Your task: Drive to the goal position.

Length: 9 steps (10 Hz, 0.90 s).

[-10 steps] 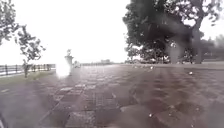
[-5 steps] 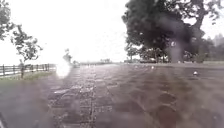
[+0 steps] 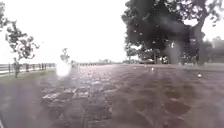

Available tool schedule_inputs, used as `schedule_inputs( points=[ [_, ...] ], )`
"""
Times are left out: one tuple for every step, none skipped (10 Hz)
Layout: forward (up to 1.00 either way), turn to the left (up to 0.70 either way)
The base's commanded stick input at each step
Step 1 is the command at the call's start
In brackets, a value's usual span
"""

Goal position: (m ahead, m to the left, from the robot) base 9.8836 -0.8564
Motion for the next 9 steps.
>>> schedule_inputs(
  points=[
    [0.7,0.14],
    [0.7,0.14],
    [0.7,0.14],
    [0.7,0.14],
    [0.7,0.14],
    [0.7,0.14],
    [0.7,0.14],
    [0.7,0.14],
    [0.7,0.14]
  ],
)
